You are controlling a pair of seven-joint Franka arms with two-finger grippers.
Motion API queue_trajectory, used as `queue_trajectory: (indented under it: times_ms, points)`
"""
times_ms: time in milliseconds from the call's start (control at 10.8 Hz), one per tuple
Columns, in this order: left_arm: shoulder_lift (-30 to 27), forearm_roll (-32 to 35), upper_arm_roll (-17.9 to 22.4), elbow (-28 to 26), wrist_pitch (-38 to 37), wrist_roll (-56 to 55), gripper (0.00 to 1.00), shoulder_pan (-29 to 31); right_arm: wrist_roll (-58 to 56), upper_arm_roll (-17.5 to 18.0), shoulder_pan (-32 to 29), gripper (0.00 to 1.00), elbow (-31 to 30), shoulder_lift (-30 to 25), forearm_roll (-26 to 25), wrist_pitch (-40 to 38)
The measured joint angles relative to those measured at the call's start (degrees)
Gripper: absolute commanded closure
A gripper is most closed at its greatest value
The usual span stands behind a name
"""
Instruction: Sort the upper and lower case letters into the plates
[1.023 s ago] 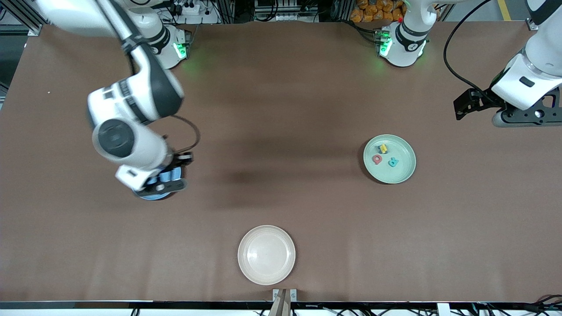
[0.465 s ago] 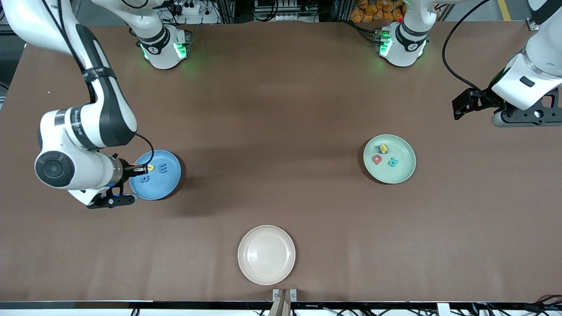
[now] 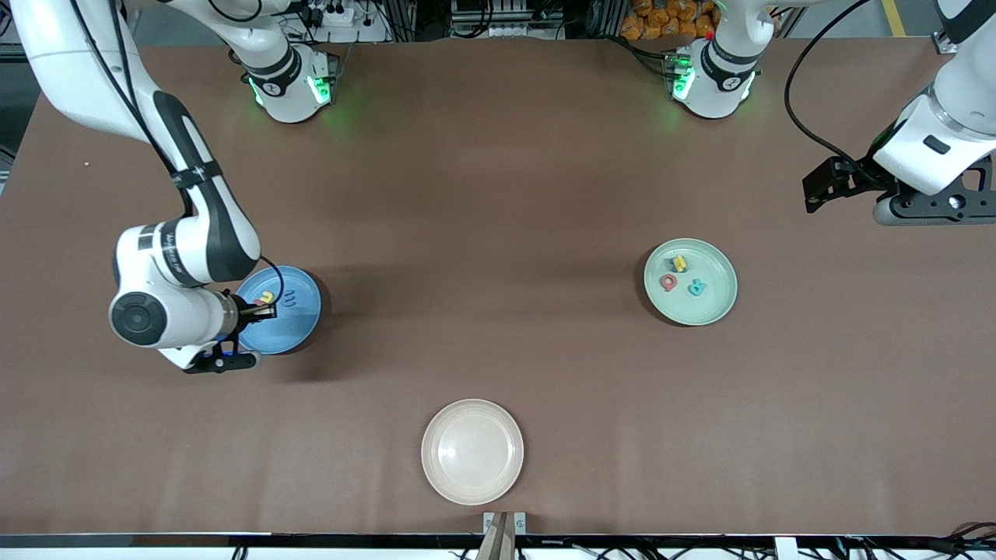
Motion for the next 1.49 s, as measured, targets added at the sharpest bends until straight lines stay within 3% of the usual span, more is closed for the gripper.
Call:
queue_trajectory:
  times_ms: [465, 1116, 1488]
  points:
    - [0.0, 0.0, 0.01, 0.01, 0.01, 0.0, 0.0, 0.0, 0.0, 0.18, 0.06, 0.0, 1.2, -3.58, 0.0, 0.85]
    - [-0.04, 0.0, 0.03, 0.07, 0.03, 0.0, 0.0, 0.0, 0.0, 0.15, -0.06, 0.0, 2.44, -25.49, 0.11, -6.42]
    - [-0.04, 0.0, 0.04, 0.09, 0.03, 0.0, 0.0, 0.0, 0.02, -0.73, -1.19, 0.0, 5.71, -30.88, 4.48, -14.33]
